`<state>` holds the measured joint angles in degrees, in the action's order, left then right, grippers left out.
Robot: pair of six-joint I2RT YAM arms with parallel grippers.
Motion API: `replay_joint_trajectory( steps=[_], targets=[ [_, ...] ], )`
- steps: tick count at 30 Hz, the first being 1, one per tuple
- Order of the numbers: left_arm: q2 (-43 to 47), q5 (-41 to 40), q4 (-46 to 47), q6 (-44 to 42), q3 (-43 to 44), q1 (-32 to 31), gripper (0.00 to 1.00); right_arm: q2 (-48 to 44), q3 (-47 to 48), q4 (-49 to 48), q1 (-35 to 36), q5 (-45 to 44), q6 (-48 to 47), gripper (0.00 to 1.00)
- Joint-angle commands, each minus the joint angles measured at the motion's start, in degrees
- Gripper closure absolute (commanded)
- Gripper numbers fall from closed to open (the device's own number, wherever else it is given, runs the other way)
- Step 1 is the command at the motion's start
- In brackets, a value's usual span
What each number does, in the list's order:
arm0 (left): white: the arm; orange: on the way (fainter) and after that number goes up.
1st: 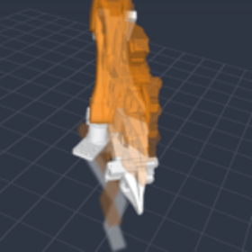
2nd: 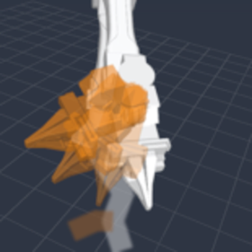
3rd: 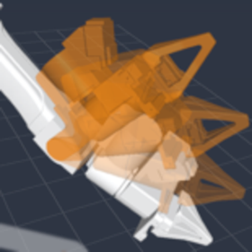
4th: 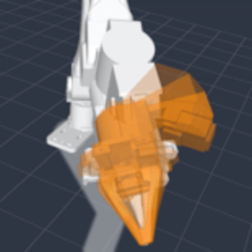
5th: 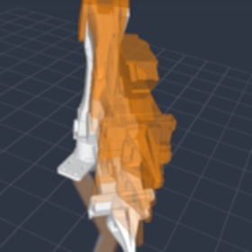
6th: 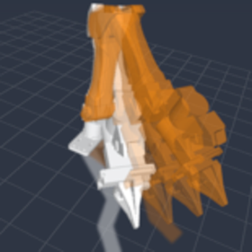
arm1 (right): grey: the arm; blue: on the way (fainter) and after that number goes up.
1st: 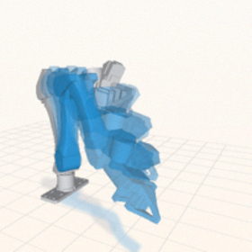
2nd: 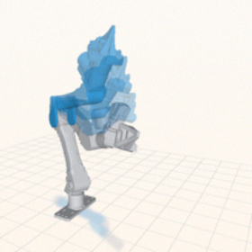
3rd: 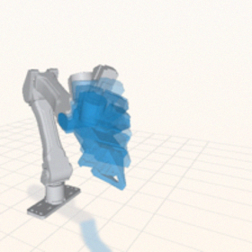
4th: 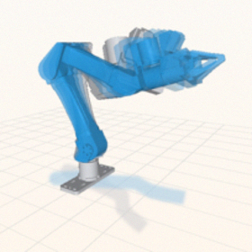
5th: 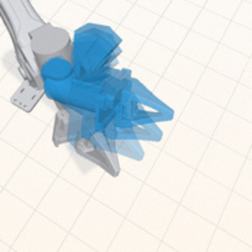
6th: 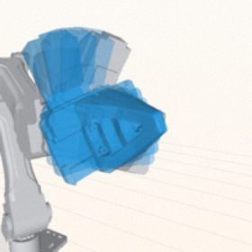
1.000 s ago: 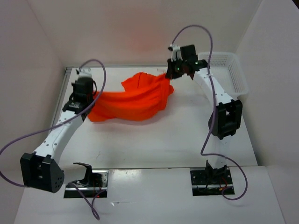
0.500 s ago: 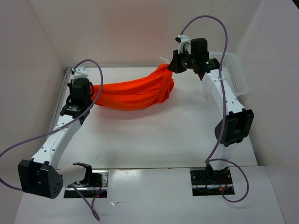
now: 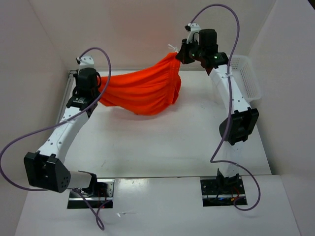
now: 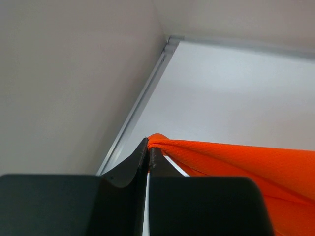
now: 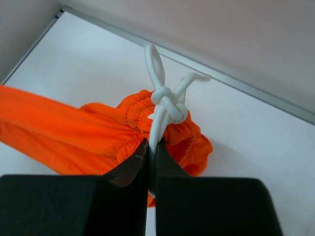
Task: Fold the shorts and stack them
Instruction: Flatten the shorts out
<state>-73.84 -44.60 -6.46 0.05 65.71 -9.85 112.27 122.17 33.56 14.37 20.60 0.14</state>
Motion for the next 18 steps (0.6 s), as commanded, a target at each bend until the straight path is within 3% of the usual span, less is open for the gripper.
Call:
replay_joint_trajectory(
  steps=[1,3,7,14,18],
  targets=[
    [-0.78,-0.75,4.00,-0.05,11.97,0.00,1.00,-2.91,8.27,-4.21,-0.04,-2.67,0.13,1.00],
    [0.96,0.38,2.43,-0.05,11.98,0.00,1.00,-5.82,4.42,-3.50,-0.04,-2.67,-1.28,1.00],
    [7.38,1.53,-2.23,-0.05,3.13,-2.18,1.00,-14.60,-13.21,-1.40,-0.57,0.48,-7.41,1.00],
    [20.12,2.76,-24.97,-0.05,-18.49,-9.40,1.00,-27.61,-43.48,6.86,-0.57,4.89,-21.38,1.00],
    [24.71,6.36,-33.34,-0.05,-26.07,-10.72,1.00,-30.26,-55.96,12.04,5.73,-0.11,-29.14,1.00]
  ],
)
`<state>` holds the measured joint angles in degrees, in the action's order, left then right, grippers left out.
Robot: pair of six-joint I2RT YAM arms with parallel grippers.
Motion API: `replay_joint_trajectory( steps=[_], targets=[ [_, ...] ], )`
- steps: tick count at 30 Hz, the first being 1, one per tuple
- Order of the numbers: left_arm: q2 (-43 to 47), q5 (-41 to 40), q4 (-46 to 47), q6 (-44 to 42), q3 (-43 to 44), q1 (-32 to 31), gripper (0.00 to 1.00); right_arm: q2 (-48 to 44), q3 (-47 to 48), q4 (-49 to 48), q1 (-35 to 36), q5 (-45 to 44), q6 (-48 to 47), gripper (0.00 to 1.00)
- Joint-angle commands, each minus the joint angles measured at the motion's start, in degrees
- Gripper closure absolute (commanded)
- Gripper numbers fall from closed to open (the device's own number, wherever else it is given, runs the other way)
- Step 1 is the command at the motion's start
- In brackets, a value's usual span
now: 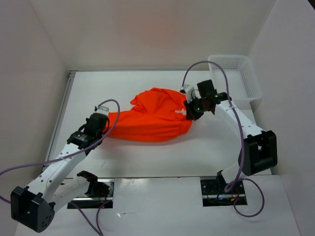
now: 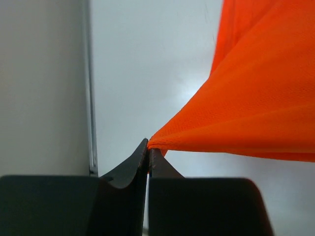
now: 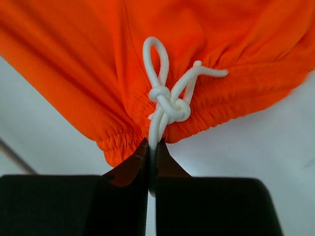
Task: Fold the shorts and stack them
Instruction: Flatten the shorts out
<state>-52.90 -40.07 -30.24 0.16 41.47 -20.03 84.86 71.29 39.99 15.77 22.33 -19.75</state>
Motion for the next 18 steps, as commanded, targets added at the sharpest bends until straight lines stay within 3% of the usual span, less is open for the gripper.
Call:
replay_joint_trajectory(
  steps=[1,6,9,11,12,16,18],
  targets=[
    [4.38,4.10,-12.19,-0.16,-2.44,-0.53,1.00,-2.86,-6.06,6.15,5.31,-1.85,-9.95,1.00],
    [7.72,10.27,-16.95,-0.16,-4.91,-0.53,0.97,-1.55,-7.83,6.86,10.33,-5.71,-14.08,1.00],
    [10.01,15.19,-19.85,-0.16,-4.39,-0.53,0.78,0.04,-6.79,7.39,12.09,-7.03,-15.23,1.00],
    [11.07,20.00,-23.71,-0.16,-2.55,-0.53,0.54,0.74,-4.07,7.39,12.71,-4.77,-14.71,1.00],
    [11.85,21.60,-25.20,-0.16,-1.67,-0.53,0.34,1.35,-3.18,7.39,12.71,-3.88,-13.84,1.00],
    [12.39,25.75,-26.90,-0.16,1.15,-0.53,0.20,1.36,-4.65,10.19,16.91,-5.88,-16.81,1.00],
    [10.29,23.04,-17.82,-0.16,0.02,-0.53,0.18,1.36,-8.43,10.90,17.72,-7.46,-16.81,0.85]
  ],
)
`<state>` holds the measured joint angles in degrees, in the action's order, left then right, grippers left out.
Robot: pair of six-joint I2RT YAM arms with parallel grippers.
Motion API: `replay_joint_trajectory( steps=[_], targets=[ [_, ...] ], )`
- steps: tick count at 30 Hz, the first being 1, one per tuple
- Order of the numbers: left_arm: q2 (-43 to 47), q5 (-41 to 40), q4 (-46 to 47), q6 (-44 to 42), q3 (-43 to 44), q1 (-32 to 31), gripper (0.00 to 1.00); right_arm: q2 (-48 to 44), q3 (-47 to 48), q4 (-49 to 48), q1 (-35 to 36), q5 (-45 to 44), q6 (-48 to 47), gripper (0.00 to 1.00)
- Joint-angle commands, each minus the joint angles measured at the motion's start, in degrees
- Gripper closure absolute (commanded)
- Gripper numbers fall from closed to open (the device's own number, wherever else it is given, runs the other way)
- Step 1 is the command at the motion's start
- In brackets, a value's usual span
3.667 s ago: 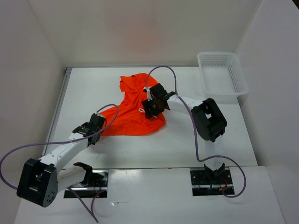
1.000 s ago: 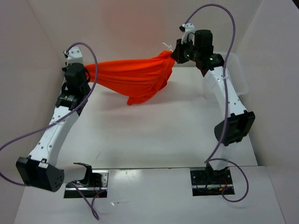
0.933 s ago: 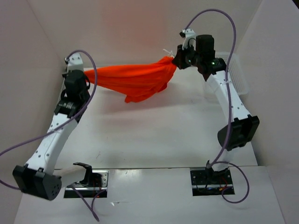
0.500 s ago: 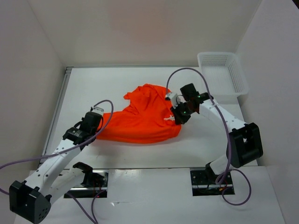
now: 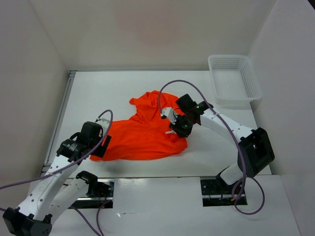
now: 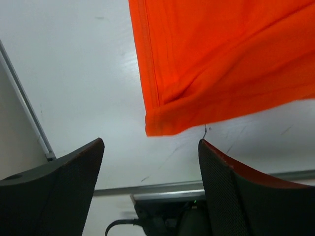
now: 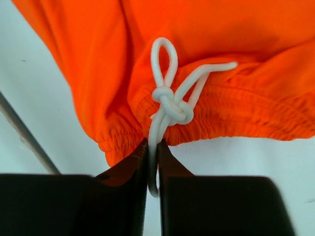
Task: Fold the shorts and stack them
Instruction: Flatten the shorts out
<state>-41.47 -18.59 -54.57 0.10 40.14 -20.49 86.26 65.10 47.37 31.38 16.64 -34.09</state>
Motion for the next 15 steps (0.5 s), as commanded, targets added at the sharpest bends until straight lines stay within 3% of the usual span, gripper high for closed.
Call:
replay_joint_trajectory(
  steps=[1,2,4,7,8,11,15],
  targets=[
    [-2.37,-0.81,10.93,-0.10,0.21,-0.08,0.15,-0.04,-4.09,2.73,2.11,-2.75,-1.69,0.69],
    [-4.04,-3.27,15.06,-0.10,-0.93,-0.08,0.15,-0.73,-4.63,2.20,2.11,-3.63,-1.69,0.38],
    [-11.06,-9.87,26.32,-0.10,-2.79,-0.08,0.15,-1.26,-4.11,-0.25,2.11,-6.53,-0.11,0.30],
    [-25.28,-11.90,30.57,-0.10,2.29,0.53,0.15,-1.27,0.09,-3.59,-1.65,-5.58,4.70,0.29],
    [-32.98,-11.91,30.57,-0.10,4.75,1.41,0.18,-0.66,1.24,-3.61,-5.76,-4.35,5.95,0.29],
    [-43.39,-9.37,32.66,-0.10,12.93,3.97,0.20,-0.65,3.81,-2.65,-11.85,0.31,7.63,0.30],
    [-48.69,-7.87,37.69,-0.10,14.18,4.67,0.21,-2.31,0.22,3.15,-15.56,3.13,1.50,0.36]
  ],
)
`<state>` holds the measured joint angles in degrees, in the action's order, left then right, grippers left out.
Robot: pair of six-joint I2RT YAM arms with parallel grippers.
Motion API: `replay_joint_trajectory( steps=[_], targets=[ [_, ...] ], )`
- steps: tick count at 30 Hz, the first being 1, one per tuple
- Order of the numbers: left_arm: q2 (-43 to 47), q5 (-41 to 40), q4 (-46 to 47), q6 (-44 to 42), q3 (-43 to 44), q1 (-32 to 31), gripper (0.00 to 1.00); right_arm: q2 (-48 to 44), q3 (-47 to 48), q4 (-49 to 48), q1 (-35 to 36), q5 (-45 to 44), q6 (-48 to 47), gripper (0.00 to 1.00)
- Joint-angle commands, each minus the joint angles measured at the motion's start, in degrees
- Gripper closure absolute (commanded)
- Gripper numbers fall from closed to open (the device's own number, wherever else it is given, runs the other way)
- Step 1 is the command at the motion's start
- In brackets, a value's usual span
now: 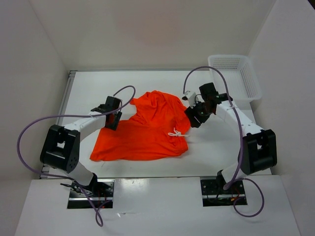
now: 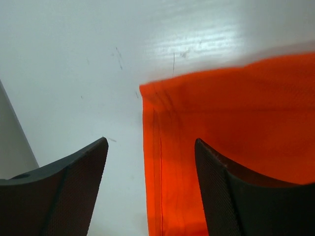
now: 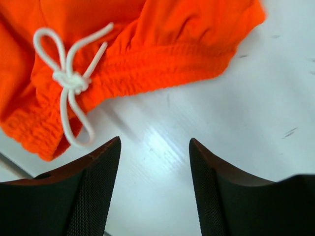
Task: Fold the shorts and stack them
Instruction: Flatten the shorts out
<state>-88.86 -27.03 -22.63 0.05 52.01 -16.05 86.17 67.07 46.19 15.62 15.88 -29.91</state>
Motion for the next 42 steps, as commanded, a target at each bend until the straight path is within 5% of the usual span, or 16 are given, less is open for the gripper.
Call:
replay_joint_trajectory(
  steps=[1,7,14,16,17,19,22,24,26,27,35,36,39,42],
  targets=[
    [-2.45,0.57,6.28,-0.05,2.31,0.23,0.23,-3.71,-2.98,5.56,0.20,4.51,-5.57,0.38],
    [-3.07,3.99,5.68,-0.05,-1.56,2.78,0.26,-6.45,-9.58,8.74,3.01,5.30,-10.33,0.41],
    [-7.73,8.22,3.56,-0.05,-0.42,2.17,0.46,-5.22,-10.11,9.88,12.06,4.60,-14.64,0.38],
    [-9.39,8.22,2.95,-0.05,-0.42,1.64,0.59,-4.70,-10.73,9.01,14.25,5.82,-14.65,0.36],
    [-9.40,8.22,2.95,-0.05,-0.42,1.03,0.83,-4.70,-11.25,8.39,16.44,6.96,-14.04,0.35],
    [-10.11,7.43,3.99,-0.05,-1.12,0.50,0.99,-4.70,-13.01,4.98,18.82,6.97,-12.19,0.35],
    [-10.63,5.59,4.52,-0.05,0.80,1.19,1.00,-2.68,-16.44,-2.65,20.51,5.75,-8.77,0.36],
    [-10.63,3.83,4.53,-0.05,2.74,2.95,1.00,-2.15,-16.97,-6.28,20.51,4.43,-5.88,0.50],
    [-10.11,3.30,4.53,-0.05,5.54,4.36,1.00,-0.57,-16.27,-9.97,19.98,6.52,-3.76,0.77],
    [-10.11,2.77,4.53,-0.05,6.43,5.50,1.00,-0.57,-15.57,-11.46,19.98,8.10,-2.10,0.83],
    [-9.05,0.92,5.22,-0.05,7.58,7.61,1.00,3.56,-8.98,-18.60,16.90,11.62,8.90,0.88],
    [-9.05,0.05,6.19,-0.05,7.58,7.62,1.00,3.57,-8.45,-18.60,16.38,12.59,8.91,0.86],
    [-10.11,-0.48,5.59,-0.05,7.58,7.62,1.00,4.18,-7.83,-16.23,16.38,17.95,8.91,0.41],
    [-10.11,0.22,5.05,-0.05,6.27,7.62,1.00,4.18,-8.61,-15.52,16.38,19.45,8.91,0.36]
  ],
)
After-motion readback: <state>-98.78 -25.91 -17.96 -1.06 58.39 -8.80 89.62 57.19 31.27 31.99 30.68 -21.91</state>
